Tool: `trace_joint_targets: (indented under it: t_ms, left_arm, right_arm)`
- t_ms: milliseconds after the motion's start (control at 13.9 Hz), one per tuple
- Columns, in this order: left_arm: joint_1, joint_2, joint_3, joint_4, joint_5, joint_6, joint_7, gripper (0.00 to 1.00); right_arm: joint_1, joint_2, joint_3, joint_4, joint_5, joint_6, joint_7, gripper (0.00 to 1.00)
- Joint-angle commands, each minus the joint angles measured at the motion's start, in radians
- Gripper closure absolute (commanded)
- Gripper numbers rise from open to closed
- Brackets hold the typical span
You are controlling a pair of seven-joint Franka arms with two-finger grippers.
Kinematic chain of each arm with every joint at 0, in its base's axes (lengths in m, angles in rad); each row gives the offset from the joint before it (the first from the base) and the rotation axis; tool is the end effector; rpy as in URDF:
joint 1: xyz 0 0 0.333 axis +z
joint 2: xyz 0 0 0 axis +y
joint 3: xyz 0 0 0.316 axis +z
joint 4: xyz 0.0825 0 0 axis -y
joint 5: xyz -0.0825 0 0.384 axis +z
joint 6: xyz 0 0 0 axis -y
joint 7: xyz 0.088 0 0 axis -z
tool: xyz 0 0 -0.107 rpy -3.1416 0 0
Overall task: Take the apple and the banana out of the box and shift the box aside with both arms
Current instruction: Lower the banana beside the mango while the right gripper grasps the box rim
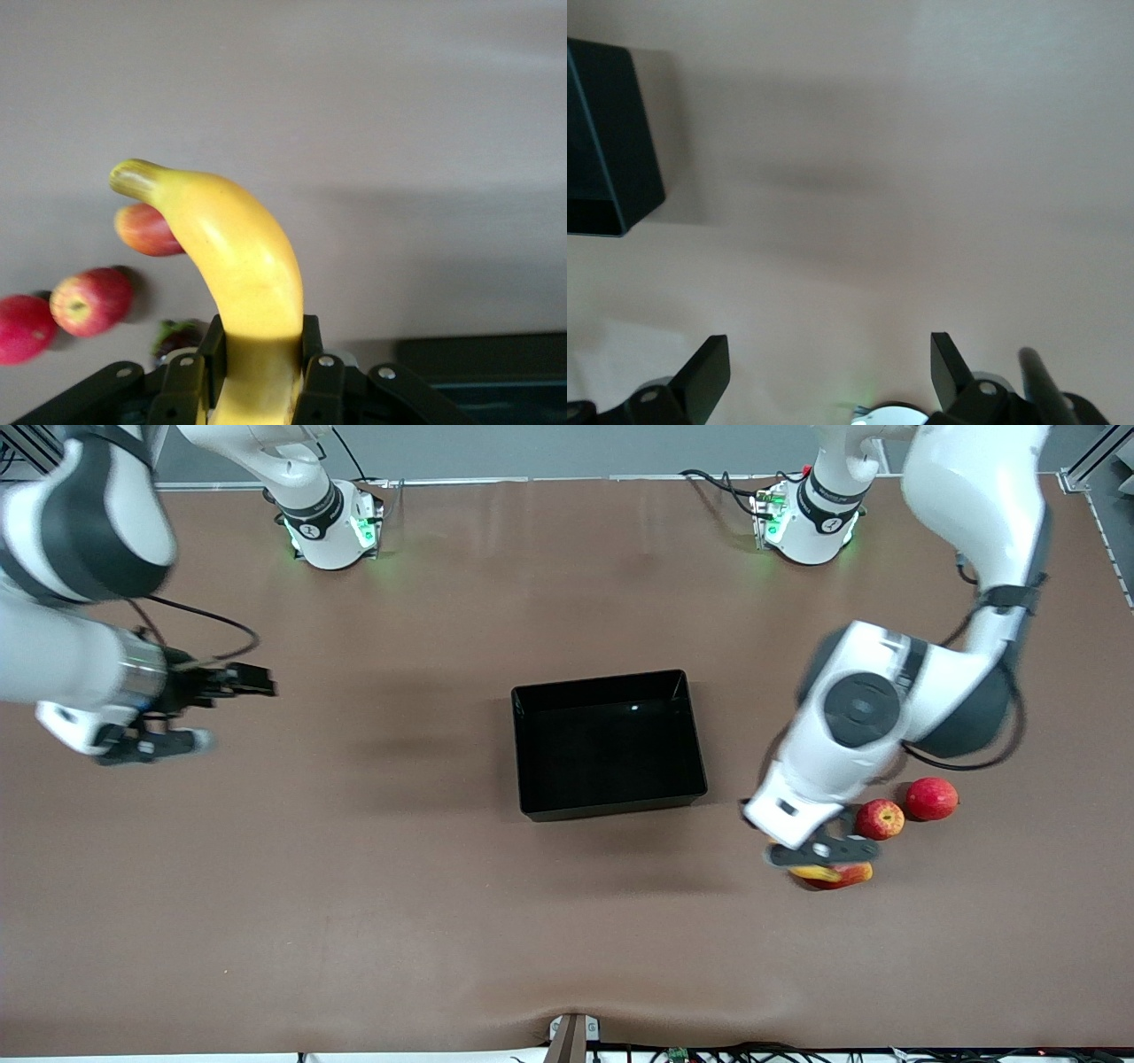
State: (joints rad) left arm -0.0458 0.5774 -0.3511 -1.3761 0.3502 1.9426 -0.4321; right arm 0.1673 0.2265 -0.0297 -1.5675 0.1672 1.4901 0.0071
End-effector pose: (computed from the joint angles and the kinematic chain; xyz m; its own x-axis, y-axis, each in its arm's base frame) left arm 0.6856 -0.2073 0.3965 0.9963 -0.0379 0.0769 -0.0286 -0.9926 -0.1184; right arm 0.5879 0.1020 0.4909 0.9444 0.1360 -0.2992 0.0930 -0.9838 -0.1536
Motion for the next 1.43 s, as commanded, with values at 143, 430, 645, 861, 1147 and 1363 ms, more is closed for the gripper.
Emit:
trace_joint_targets:
  t_ms: [143, 430, 645, 861, 1147, 1363]
  left_arm:
    - [0.154, 0.031, -0.005, -0.017, 0.000, 0.002, 0.234, 1.00]
    - [0.257, 0.096, -0.002, -0.015, 0.044, 0.093, 0.404, 1.00]
    - [0.317, 0.153, -0.002, -0.015, 0.102, 0.174, 0.475, 1.00]
    - [0.320, 0.176, 0.024, -0.014, 0.139, 0.210, 0.554, 1.00]
    - [0.353, 0.225, 0.043, -0.006, 0.147, 0.315, 0.835, 1.00]
    - [0.351, 0.278, 0.043, -0.006, 0.127, 0.419, 0.843, 1.00]
  right_arm:
    - [0.170, 0.095, -0.007, 0.007, 0.026, 0.116, 0.168, 0.00]
    - [0.276, 0.189, -0.007, -0.048, 0.063, 0.315, 0.252, 0.00]
    - [0.362, 0.273, -0.006, -0.056, 0.075, 0.499, 0.336, 0.00]
    - [0.420, 0.330, -0.001, -0.052, 0.087, 0.645, 0.416, 0.00]
    - [0.474, 0.407, 0.025, -0.043, 0.091, 0.794, 0.432, 0.01]
    - [0.489, 0.422, 0.025, -0.043, 0.080, 0.800, 0.419, 0.59]
